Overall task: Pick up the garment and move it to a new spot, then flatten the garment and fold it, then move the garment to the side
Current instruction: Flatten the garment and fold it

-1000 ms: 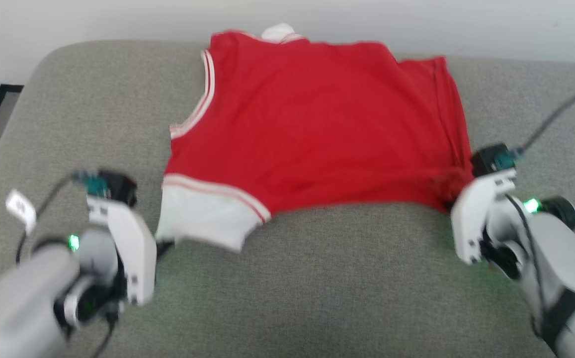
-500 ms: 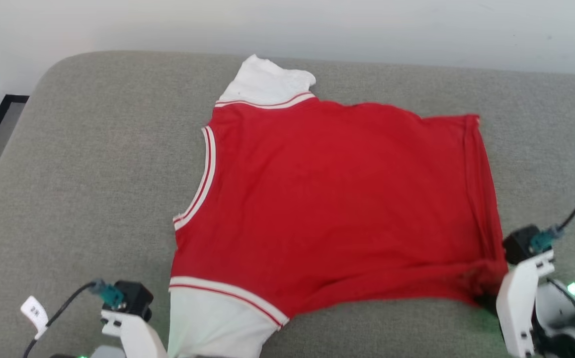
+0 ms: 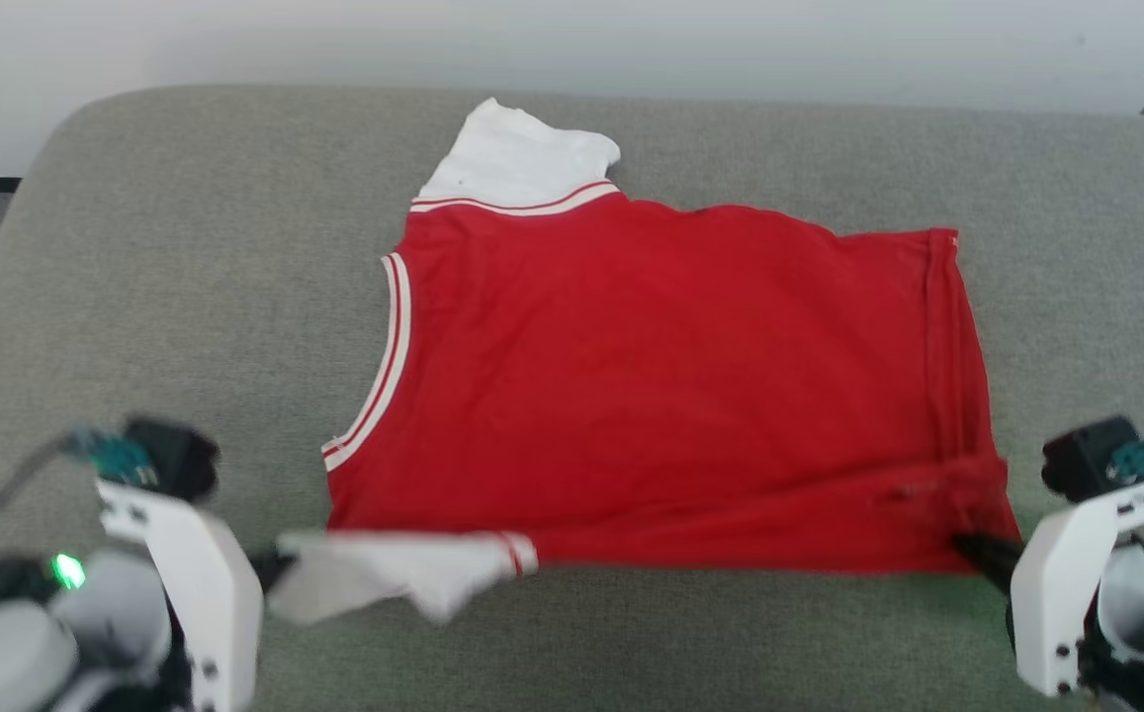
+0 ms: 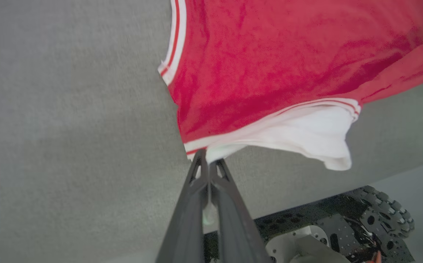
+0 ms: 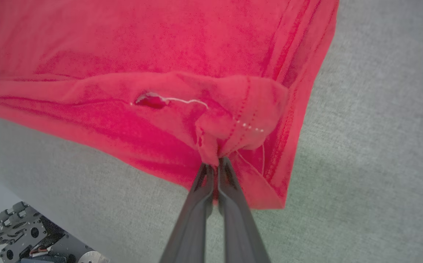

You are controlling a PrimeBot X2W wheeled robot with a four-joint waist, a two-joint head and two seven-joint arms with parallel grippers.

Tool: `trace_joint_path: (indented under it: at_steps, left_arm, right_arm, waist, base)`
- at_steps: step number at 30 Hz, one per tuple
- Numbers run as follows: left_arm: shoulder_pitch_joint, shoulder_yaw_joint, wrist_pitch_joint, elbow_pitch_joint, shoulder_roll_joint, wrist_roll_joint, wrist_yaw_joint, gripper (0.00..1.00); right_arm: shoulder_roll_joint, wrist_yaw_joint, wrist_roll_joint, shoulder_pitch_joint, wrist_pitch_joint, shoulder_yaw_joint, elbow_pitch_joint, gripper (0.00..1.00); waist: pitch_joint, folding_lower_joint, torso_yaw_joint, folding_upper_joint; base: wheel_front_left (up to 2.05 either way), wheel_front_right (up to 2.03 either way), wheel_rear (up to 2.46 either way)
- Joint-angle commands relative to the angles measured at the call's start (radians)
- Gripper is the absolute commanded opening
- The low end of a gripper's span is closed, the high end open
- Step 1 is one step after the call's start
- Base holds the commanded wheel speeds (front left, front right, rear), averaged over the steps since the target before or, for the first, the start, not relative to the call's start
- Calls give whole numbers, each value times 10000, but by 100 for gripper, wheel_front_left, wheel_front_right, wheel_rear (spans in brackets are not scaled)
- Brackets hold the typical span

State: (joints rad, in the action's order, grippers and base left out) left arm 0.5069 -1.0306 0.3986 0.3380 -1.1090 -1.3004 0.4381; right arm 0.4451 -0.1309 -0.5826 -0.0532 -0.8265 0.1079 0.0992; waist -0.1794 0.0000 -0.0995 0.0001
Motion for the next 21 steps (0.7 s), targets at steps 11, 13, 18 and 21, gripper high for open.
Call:
trace_joint_path:
  at_steps: [11, 13, 18, 21]
  left_arm:
    - [3160, 683, 672, -2057, 887, 1321, -1874, 0]
    - [3713, 657, 734, -2786, 1315, 1620, -2308, 0]
    - [4794, 454, 942, -4910, 2417, 1910, -3299, 0]
    - [5195, 351, 1075, -6212, 3048, 1881, -3773, 0]
  right_arm:
    - [-1213, 3, 1672, -1830, -96, -1037, 138, 0]
    - [-1320, 3, 1936, -2204, -32, -1054, -83, 0]
    - [-1709, 3, 2442, -3022, -86, -1014, -850, 0]
    - [-1867, 3, 2673, -3462, -147, -876, -1340, 0]
  waist:
    - [-834, 0, 247, -1]
    - [-994, 0, 280, -1]
    - [-1413, 0, 393, -1]
    - [-1652, 0, 467, -1]
  base:
    - [0, 0, 0]
    - [0, 0, 0]
    - [0, 0, 0]
    - [0, 0, 0]
